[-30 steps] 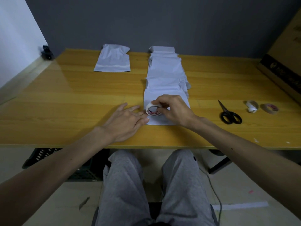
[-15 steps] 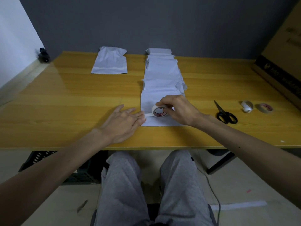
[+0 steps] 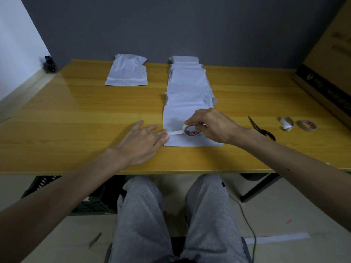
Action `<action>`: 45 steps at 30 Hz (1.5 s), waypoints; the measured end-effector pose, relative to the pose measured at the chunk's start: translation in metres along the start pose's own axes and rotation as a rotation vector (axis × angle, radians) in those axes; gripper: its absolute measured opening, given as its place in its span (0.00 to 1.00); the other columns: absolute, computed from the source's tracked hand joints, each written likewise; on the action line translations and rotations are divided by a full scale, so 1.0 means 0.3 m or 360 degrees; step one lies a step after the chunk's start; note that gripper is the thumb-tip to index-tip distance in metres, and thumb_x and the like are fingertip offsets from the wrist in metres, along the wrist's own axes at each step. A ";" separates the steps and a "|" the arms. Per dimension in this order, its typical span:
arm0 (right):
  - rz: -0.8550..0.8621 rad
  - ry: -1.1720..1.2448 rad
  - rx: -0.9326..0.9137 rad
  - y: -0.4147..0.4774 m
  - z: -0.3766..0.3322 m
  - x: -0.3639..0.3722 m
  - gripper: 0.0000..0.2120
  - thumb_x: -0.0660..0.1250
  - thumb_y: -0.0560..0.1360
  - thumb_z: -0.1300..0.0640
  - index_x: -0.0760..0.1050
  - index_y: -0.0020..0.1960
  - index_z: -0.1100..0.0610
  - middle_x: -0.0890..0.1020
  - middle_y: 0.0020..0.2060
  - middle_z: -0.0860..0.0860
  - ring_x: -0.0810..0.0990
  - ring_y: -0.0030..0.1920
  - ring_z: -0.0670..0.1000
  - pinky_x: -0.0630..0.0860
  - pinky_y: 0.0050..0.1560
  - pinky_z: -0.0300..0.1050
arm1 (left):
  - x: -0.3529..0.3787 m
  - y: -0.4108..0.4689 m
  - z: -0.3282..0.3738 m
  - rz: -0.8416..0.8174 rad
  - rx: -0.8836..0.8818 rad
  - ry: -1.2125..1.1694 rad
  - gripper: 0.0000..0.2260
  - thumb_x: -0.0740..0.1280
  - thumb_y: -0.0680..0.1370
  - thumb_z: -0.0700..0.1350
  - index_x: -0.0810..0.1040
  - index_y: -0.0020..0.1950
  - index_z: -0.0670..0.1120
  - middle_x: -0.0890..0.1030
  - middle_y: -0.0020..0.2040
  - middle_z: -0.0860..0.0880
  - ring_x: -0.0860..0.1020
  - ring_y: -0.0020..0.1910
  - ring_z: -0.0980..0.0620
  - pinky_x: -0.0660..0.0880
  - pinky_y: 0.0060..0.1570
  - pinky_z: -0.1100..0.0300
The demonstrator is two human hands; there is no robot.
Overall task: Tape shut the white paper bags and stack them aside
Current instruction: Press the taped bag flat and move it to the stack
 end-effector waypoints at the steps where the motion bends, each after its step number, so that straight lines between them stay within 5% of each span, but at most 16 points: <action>1: -0.0005 -0.0007 -0.0006 -0.002 -0.001 -0.001 0.17 0.63 0.76 0.69 0.78 0.61 0.56 0.80 0.56 0.52 0.78 0.55 0.54 0.77 0.50 0.54 | 0.000 0.000 0.000 -0.0001 -0.0001 0.0003 0.24 0.41 0.83 0.57 0.62 0.76 0.53 0.61 0.76 0.60 0.56 0.76 0.59 0.45 0.76 0.50; 12: -0.0165 -0.0252 -0.0050 0.013 -0.034 0.009 0.23 0.58 0.75 0.71 0.76 0.65 0.54 0.76 0.58 0.54 0.77 0.52 0.58 0.76 0.45 0.56 | -0.016 0.015 0.012 0.0115 0.0064 -0.0047 0.25 0.43 0.83 0.57 0.70 0.72 0.51 0.68 0.73 0.58 0.55 0.76 0.58 0.46 0.75 0.50; 19: -0.0196 -0.0370 -0.0089 0.028 -0.043 0.024 0.24 0.61 0.74 0.71 0.76 0.65 0.53 0.75 0.57 0.52 0.77 0.49 0.57 0.66 0.37 0.45 | -0.042 0.013 0.037 0.0276 0.0125 -0.0161 0.24 0.47 0.83 0.55 0.73 0.70 0.47 0.71 0.71 0.54 0.59 0.75 0.58 0.47 0.75 0.55; 24: -0.0125 -0.0378 -0.0072 0.039 -0.045 0.018 0.25 0.64 0.72 0.71 0.73 0.65 0.54 0.78 0.57 0.52 0.77 0.53 0.57 0.70 0.39 0.47 | -0.047 0.017 0.052 0.0325 0.0163 -0.0183 0.20 0.52 0.84 0.52 0.77 0.66 0.44 0.76 0.68 0.49 0.71 0.67 0.53 0.60 0.71 0.59; 28: -0.0049 -0.0296 -0.0099 0.037 -0.049 0.009 0.12 0.64 0.74 0.68 0.76 0.55 0.57 0.80 0.50 0.52 0.78 0.48 0.57 0.72 0.39 0.49 | -0.042 0.014 0.050 0.0388 0.0170 -0.0163 0.22 0.49 0.83 0.55 0.77 0.62 0.46 0.80 0.60 0.50 0.76 0.60 0.49 0.69 0.64 0.54; 35: 0.0019 -0.0144 -0.0163 0.034 -0.062 0.012 0.15 0.63 0.76 0.69 0.80 0.59 0.58 0.79 0.55 0.54 0.79 0.51 0.56 0.70 0.43 0.42 | -0.022 0.014 0.073 0.0323 0.0148 -0.0090 0.34 0.39 0.77 0.62 0.74 0.67 0.49 0.70 0.70 0.50 0.67 0.69 0.50 0.58 0.68 0.57; 41: 0.0116 -0.0091 -0.0142 0.032 -0.050 0.017 0.16 0.65 0.75 0.69 0.79 0.60 0.59 0.81 0.51 0.56 0.79 0.51 0.56 0.73 0.45 0.43 | -0.022 0.019 0.096 0.0325 0.0177 -0.0205 0.22 0.51 0.83 0.56 0.72 0.69 0.45 0.71 0.69 0.49 0.67 0.69 0.51 0.59 0.69 0.59; 45: 0.0180 0.0011 -0.0095 0.033 -0.041 -0.001 0.08 0.66 0.76 0.66 0.79 0.53 0.62 0.83 0.48 0.54 0.80 0.49 0.55 0.74 0.47 0.43 | -0.002 0.018 0.099 0.0281 0.0173 -0.0181 0.29 0.43 0.80 0.62 0.68 0.72 0.50 0.67 0.71 0.51 0.66 0.69 0.50 0.61 0.69 0.56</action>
Point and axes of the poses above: each hand's wrist, its own y-axis towards the middle knuckle, its own x-axis out of the palm, z = x × y, the point moved 8 cm from there along y, towards the middle knuckle
